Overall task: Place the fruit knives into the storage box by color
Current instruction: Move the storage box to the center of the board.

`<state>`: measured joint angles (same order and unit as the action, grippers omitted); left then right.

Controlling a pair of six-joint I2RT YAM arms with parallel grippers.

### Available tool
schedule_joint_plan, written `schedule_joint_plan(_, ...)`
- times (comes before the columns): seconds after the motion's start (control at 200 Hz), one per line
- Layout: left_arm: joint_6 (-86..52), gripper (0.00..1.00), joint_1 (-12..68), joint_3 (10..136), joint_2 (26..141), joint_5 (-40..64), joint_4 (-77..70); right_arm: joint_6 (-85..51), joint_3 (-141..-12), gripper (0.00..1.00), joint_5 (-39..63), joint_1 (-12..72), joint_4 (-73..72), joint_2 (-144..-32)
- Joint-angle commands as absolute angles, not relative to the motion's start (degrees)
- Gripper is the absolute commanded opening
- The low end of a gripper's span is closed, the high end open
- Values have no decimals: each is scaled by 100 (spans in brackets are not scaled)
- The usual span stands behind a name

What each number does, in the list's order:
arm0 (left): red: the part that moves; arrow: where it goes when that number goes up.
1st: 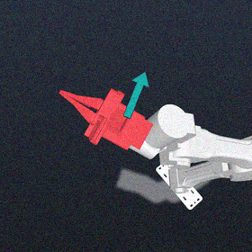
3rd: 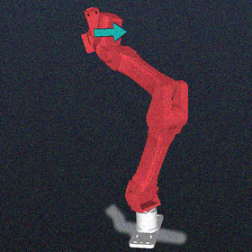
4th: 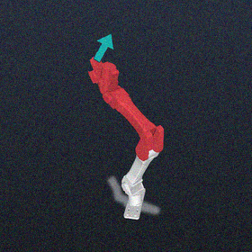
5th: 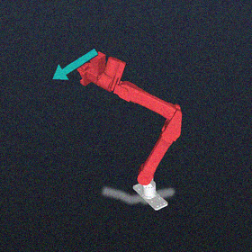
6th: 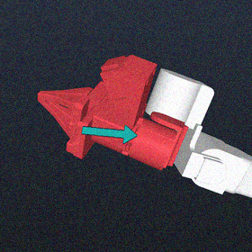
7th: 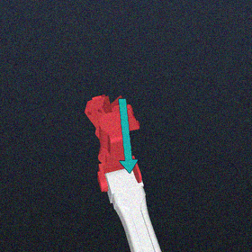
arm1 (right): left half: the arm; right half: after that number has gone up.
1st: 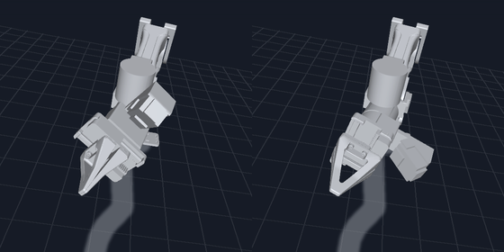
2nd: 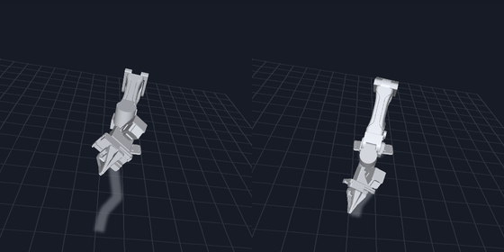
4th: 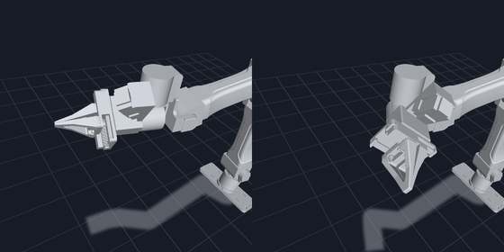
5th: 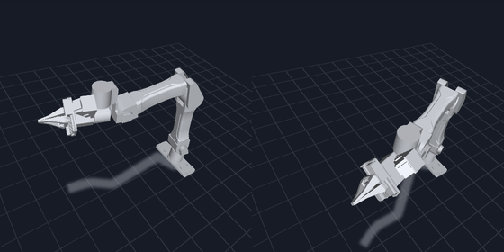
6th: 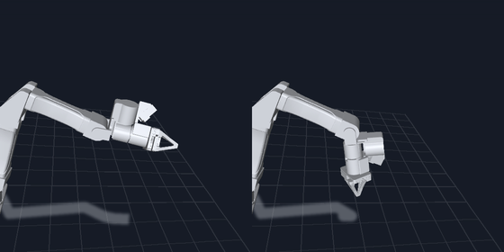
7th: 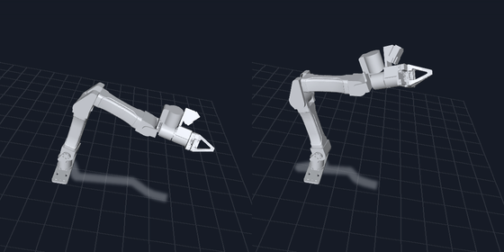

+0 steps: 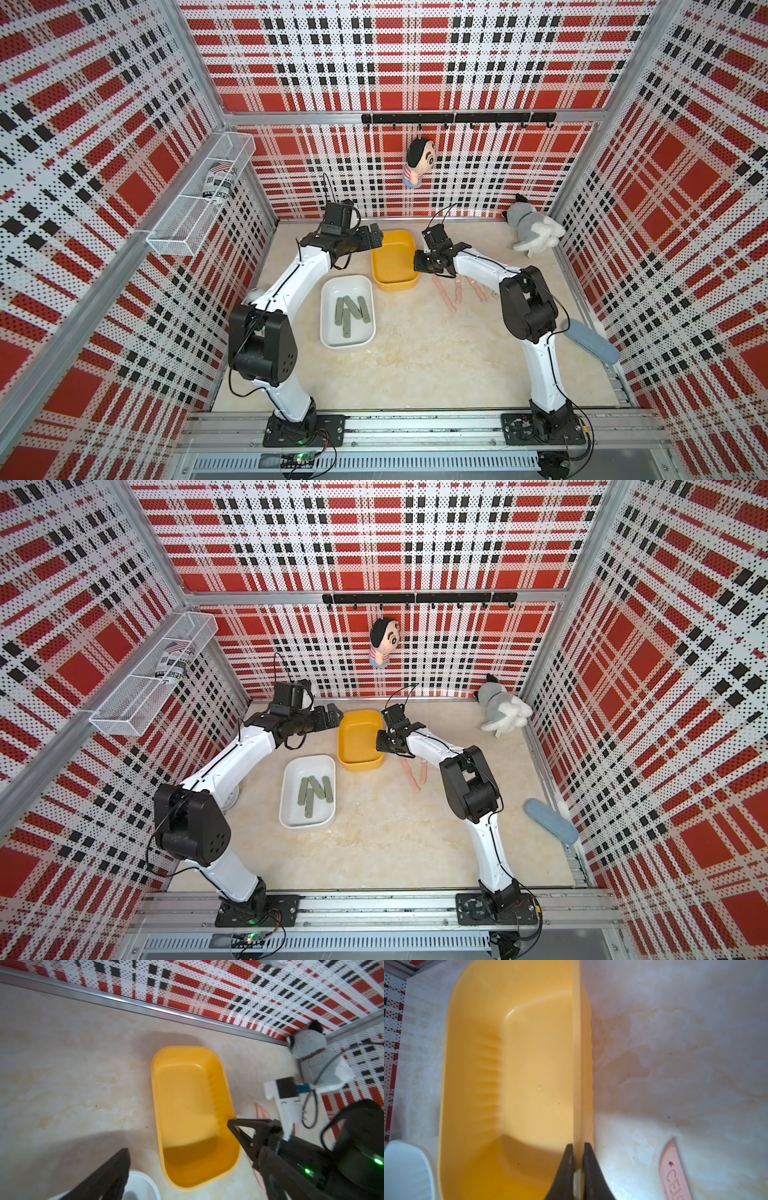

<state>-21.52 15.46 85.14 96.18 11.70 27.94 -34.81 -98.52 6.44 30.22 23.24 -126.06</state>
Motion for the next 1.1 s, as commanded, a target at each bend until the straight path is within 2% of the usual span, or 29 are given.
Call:
schedule_joint_plan(0.0,-2075,98,1780,8300,9274,1702,2902,-3339,-9660,12,677,3012,2224,-12219)
schedule_joint_plan(0.316,-2380,99,2111,7874,8707,2054,2826,-3217,-8898,11,706,3009,2189,-11725)
schedule_joint_plan(1.097,-2662,98,2414,6915,7649,1873,2825,-3129,-6880,11,697,3531,2259,-10294)
